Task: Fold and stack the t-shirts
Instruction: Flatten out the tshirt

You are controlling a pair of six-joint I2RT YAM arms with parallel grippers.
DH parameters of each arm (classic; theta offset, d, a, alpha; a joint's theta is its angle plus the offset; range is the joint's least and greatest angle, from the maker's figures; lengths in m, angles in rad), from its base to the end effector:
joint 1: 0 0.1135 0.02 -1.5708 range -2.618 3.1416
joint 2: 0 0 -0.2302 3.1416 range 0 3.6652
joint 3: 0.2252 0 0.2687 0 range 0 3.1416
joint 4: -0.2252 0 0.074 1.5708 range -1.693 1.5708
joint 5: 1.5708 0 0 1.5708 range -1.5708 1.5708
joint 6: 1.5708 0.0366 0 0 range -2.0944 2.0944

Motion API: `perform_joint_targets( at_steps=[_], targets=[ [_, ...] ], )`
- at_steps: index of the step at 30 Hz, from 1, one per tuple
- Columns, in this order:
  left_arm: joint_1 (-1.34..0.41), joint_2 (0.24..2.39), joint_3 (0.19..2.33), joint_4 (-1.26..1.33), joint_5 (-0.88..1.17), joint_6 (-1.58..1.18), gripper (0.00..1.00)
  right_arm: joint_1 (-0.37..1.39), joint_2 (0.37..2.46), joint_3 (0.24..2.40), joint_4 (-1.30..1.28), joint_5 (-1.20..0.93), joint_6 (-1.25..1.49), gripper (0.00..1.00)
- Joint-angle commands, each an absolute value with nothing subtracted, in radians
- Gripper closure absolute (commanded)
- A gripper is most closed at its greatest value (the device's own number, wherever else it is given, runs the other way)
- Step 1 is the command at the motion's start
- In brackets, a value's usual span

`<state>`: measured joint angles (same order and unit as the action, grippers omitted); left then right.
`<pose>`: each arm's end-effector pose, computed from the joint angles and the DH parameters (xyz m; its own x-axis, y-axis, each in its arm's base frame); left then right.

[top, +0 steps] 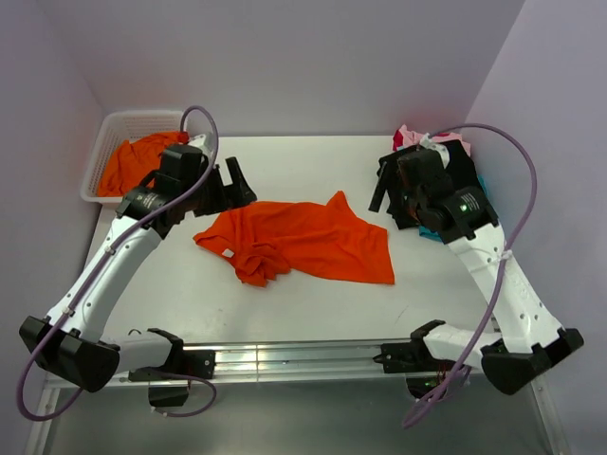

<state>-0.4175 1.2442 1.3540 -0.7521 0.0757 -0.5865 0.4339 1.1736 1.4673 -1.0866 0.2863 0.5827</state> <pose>0.2625 -0.1195 0.3537 -0.7105 -0.2886 -0.6418 0.0798 0.8731 -0.4809 0.2229 0.0919 0.3813 -0.6627 0.2747 -0.6967 0.1691 0.9611 0.2182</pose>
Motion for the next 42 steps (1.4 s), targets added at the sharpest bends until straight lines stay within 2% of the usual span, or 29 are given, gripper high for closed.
perform_joint_targets(
  at_steps=[1,9,14,18,19,20,22,24,26,27,28,29,30,35,38,42],
  targets=[
    [-0.446,1.224,1.318,-0.735,0.161,-0.586,0.01,0.433,1.105,1.387,-1.124,0.324,0.603,0.0],
    [-0.662,1.172,1.216,-0.692,0.181,-0.546,0.01,0.43,0.743,1.084,-0.983,0.267,0.638,0.0],
    [-0.744,1.175,1.203,-0.644,0.181,-0.561,0.0,0.428,0.831,1.025,-1.054,0.201,0.663,0.0],
    [-0.778,1.274,1.234,-0.673,0.138,-0.563,0.01,0.428,0.72,0.938,-0.919,0.138,0.675,0.0],
    [-0.79,1.298,1.285,-0.713,0.099,-0.558,0.01,0.428,0.7,0.937,-0.904,0.135,0.676,0.0],
    [-0.814,1.308,1.384,-0.757,-0.043,-0.561,0.0,0.428,0.681,0.943,-0.888,0.141,0.678,0.0],
    [-0.906,1.276,1.462,-0.746,-0.185,-0.587,0.01,0.429,0.62,0.94,-0.821,0.155,0.67,0.0],
    [-0.925,1.197,1.409,-0.617,-0.268,-0.643,0.01,0.428,0.591,0.895,-0.761,0.167,0.661,0.0],
    [-0.925,1.148,1.209,-0.452,-0.304,-0.652,0.01,0.426,0.626,0.873,-0.764,0.14,0.658,0.0],
    [-0.901,1.166,1.174,-0.459,-0.19,-0.635,0.02,0.425,0.702,0.873,-0.793,0.121,0.652,0.0],
    [-0.873,1.208,1.167,-0.491,-0.134,-0.631,0.07,0.425,0.748,0.883,-0.82,0.111,0.649,0.01],
    [-0.849,1.259,1.204,-0.555,-0.092,-0.617,0.22,0.423,0.793,0.897,-0.854,0.11,0.65,0.02],
    [-0.841,1.357,1.228,-0.646,-0.08,-0.606,0.29,0.425,0.846,0.91,-0.889,0.123,0.65,0.03],
    [-0.968,1.456,1.125,-0.638,-0.039,-0.574,0.31,0.425,0.914,0.85,-0.855,0.152,0.637,0.03],
    [-0.974,1.46,1.068,-0.586,0.011,-0.578,0.3,0.425,0.981,0.862,-0.836,0.144,0.633,0.03],
    [-0.974,1.517,1.095,-0.649,0.005,-0.568,0.33,0.423,1.078,0.899,-0.851,0.158,0.644,0.04]
  ],
)
